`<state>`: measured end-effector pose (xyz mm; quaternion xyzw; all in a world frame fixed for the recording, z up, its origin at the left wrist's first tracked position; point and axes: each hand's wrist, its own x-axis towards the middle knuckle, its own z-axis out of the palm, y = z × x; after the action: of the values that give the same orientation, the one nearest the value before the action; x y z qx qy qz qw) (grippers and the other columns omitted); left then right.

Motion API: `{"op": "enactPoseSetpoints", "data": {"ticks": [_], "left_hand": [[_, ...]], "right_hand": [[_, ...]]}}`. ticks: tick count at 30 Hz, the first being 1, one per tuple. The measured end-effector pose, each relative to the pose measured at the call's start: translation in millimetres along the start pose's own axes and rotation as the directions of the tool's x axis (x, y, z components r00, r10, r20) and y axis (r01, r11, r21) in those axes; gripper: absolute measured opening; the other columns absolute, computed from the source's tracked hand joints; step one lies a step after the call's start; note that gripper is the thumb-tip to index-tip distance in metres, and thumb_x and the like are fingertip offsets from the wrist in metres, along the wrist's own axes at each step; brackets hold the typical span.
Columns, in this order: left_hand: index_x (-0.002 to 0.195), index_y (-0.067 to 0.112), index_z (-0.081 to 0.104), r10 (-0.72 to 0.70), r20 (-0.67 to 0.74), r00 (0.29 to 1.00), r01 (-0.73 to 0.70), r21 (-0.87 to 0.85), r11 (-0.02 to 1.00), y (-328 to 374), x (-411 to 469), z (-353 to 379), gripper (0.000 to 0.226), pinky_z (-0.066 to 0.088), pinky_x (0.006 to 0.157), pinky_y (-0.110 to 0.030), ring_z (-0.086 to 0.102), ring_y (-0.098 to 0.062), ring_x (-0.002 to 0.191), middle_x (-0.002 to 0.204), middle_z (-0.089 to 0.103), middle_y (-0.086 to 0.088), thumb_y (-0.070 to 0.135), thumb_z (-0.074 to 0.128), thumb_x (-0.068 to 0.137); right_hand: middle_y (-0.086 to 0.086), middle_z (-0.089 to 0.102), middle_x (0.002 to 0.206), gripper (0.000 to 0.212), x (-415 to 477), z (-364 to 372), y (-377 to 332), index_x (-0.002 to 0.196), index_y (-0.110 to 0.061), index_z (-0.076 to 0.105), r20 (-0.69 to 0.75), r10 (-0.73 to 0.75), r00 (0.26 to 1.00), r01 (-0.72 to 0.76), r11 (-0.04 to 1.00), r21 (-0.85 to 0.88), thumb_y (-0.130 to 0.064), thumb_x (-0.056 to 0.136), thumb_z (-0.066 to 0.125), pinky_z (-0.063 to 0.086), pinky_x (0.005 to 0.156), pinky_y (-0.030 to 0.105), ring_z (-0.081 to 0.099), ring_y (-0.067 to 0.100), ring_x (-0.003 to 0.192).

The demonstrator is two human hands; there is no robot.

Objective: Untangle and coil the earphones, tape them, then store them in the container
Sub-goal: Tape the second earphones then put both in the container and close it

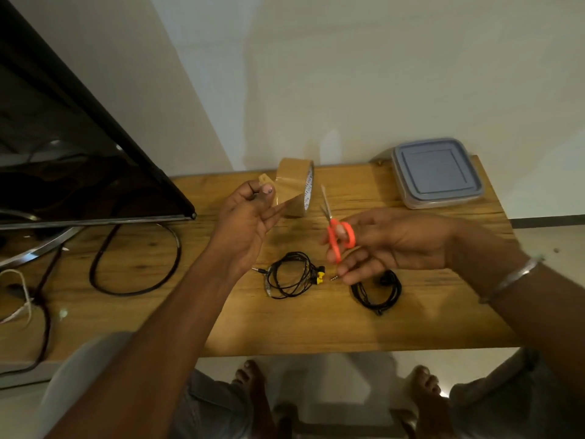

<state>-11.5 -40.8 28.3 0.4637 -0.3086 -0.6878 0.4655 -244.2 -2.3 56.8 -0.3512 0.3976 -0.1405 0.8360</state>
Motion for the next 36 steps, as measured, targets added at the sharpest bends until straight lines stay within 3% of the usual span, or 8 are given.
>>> {"op": "enactPoseSetpoints", "data": {"ticks": [5,8,10,12,16,19,24,36], "left_hand": [[0.083,0.015,0.055,0.022,0.000,1.000,-0.022,0.014,1.000,2,0,0,0.019,0.047,0.109,-0.044,0.056,-0.046,0.125,0.076,0.061,0.006,0.003,0.053,0.098],[0.084,0.012,0.057,0.077,0.050,0.996,-0.082,0.087,0.993,4,-4,5,0.019,0.051,0.104,-0.045,0.068,-0.033,0.104,0.071,0.068,0.011,0.001,0.051,0.099],[0.084,0.011,0.058,0.095,0.075,0.993,-0.103,0.118,0.988,4,-6,7,0.019,0.057,0.093,-0.040,0.071,-0.018,0.085,0.071,0.068,0.009,0.000,0.051,0.098],[0.085,0.009,0.059,0.097,0.100,0.990,-0.109,0.127,0.986,2,-6,8,0.016,0.059,0.081,-0.035,0.073,-0.016,0.076,0.078,0.065,0.000,0.001,0.053,0.097],[0.085,0.011,0.062,0.079,0.131,0.988,-0.096,0.131,0.987,0,-6,8,0.004,0.058,0.083,-0.041,0.070,-0.026,0.080,0.083,0.063,-0.003,0.014,0.064,0.087],[0.088,0.012,0.063,0.047,0.139,0.989,-0.064,0.125,0.990,-1,-5,6,0.010,0.058,0.078,-0.040,0.068,-0.031,0.084,0.092,0.062,-0.012,0.019,0.066,0.082],[0.086,0.013,0.059,-0.013,0.195,0.981,-0.006,0.098,0.995,1,-9,8,0.006,0.059,0.072,-0.031,0.071,-0.018,0.072,0.073,0.066,0.006,0.012,0.058,0.092],[0.086,0.014,0.052,-0.066,0.240,0.969,0.045,0.089,0.995,3,-10,9,0.016,0.060,0.075,-0.031,0.071,-0.022,0.076,0.073,0.065,0.005,0.005,0.052,0.098]], "right_hand": [[0.014,0.063,0.113,0.068,29,7,21,0.144,0.004,0.044,0.195,-0.029,0.980,0.011,0.995,0.094,-0.035,0.091,0.061,0.058,0.088,0.038,0.067,0.023,0.097],[0.012,0.063,0.113,0.071,36,10,27,0.145,0.002,0.044,0.208,-0.074,0.975,0.048,0.991,0.129,-0.038,0.090,0.064,0.058,0.089,0.039,0.065,0.022,0.097],[0.012,0.063,0.112,0.075,39,13,31,0.145,0.002,0.044,0.222,-0.094,0.971,0.063,0.988,0.142,-0.040,0.088,0.068,0.056,0.093,0.041,0.064,0.022,0.096],[0.011,0.063,0.112,0.081,44,18,36,0.146,0.001,0.043,0.240,-0.127,0.962,0.084,0.980,0.179,-0.042,0.084,0.074,0.053,0.098,0.046,0.062,0.021,0.095],[0.010,0.063,0.110,0.084,50,22,41,0.146,-0.004,0.045,0.212,-0.218,0.953,0.159,0.951,0.265,-0.042,0.080,0.080,0.045,0.108,0.053,0.062,0.021,0.094],[0.009,0.064,0.108,0.083,51,22,42,0.144,-0.005,0.047,0.163,-0.278,0.947,0.217,0.923,0.317,-0.044,0.078,0.081,0.045,0.109,0.053,0.062,0.021,0.093],[0.008,0.063,0.107,0.084,52,20,41,0.147,-0.004,0.044,0.137,-0.319,0.938,0.261,0.908,0.327,-0.044,0.081,0.077,0.044,0.110,0.052,0.060,0.020,0.091],[0.006,0.062,0.095,0.077,49,10,38,0.144,-0.002,0.048,0.163,-0.306,0.938,0.262,0.933,0.247,-0.039,0.083,0.077,0.051,0.101,0.048,0.054,0.012,0.070]]}}
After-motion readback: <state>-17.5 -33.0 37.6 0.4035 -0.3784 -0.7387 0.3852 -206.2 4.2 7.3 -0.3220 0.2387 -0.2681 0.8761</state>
